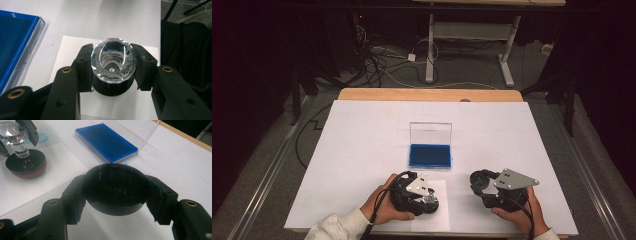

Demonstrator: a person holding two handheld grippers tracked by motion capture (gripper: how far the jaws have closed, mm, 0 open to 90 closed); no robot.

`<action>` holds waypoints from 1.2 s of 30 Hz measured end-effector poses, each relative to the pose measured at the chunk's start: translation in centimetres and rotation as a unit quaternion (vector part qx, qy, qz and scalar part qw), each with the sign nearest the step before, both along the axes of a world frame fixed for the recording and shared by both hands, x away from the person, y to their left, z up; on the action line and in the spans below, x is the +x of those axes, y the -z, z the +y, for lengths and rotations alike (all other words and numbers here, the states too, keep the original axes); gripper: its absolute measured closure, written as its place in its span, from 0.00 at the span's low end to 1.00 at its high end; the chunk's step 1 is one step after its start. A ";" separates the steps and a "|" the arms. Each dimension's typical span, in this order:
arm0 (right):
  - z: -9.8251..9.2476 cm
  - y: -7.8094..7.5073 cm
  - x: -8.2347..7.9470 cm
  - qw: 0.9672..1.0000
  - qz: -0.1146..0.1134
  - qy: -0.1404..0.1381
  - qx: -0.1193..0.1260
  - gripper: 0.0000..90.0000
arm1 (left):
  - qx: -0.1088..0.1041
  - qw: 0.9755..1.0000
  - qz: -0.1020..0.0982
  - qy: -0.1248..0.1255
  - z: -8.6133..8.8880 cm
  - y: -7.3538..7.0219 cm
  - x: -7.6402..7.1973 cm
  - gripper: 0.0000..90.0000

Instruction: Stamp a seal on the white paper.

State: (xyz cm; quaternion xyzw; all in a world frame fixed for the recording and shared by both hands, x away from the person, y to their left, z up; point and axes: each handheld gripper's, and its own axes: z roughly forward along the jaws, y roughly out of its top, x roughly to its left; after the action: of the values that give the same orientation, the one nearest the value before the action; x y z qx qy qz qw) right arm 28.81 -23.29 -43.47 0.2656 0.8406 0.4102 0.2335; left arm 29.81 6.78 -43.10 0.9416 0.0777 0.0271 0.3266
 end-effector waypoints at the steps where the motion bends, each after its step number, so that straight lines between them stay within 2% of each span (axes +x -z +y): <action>1: 0.0 0.0 0.0 1.000 0.000 0.000 0.000 0.43 | 0.001 1.000 0.000 0.000 -0.1 0.1 0.0 0.61; 4: 0.0 0.0 0.0 1.000 0.000 0.000 0.000 0.43 | 0.012 1.000 -0.005 -0.002 -0.4 0.3 -0.1 0.61; 10: 0.0 0.0 0.0 1.000 0.001 -0.001 0.000 0.42 | 0.014 1.000 -0.008 0.001 -0.4 0.4 -0.1 0.61; 14: 0.1 0.0 0.0 1.000 0.000 -0.001 -0.002 0.43 | 0.004 1.000 0.000 0.004 -0.2 0.7 0.2 0.61; 25: 0.2 0.0 -0.1 1.000 0.000 -0.002 -0.003 0.42 | 0.019 1.000 -0.010 0.004 -0.4 0.6 0.0 0.61; 31: 0.2 0.1 0.0 1.000 0.001 -0.001 -0.005 0.42 | 0.011 1.000 -0.005 0.002 -0.2 0.7 0.1 0.61; 36: 0.2 0.1 0.0 1.000 0.003 0.000 -0.005 0.42 | -0.001 1.000 0.010 0.003 0.0 0.9 0.4 0.61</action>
State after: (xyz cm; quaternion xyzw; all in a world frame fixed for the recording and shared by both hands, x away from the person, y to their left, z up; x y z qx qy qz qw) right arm 28.77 -23.10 -43.58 0.2658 0.8433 0.4050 0.2325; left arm 30.20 6.74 -44.01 0.9417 0.0780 0.0168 0.3268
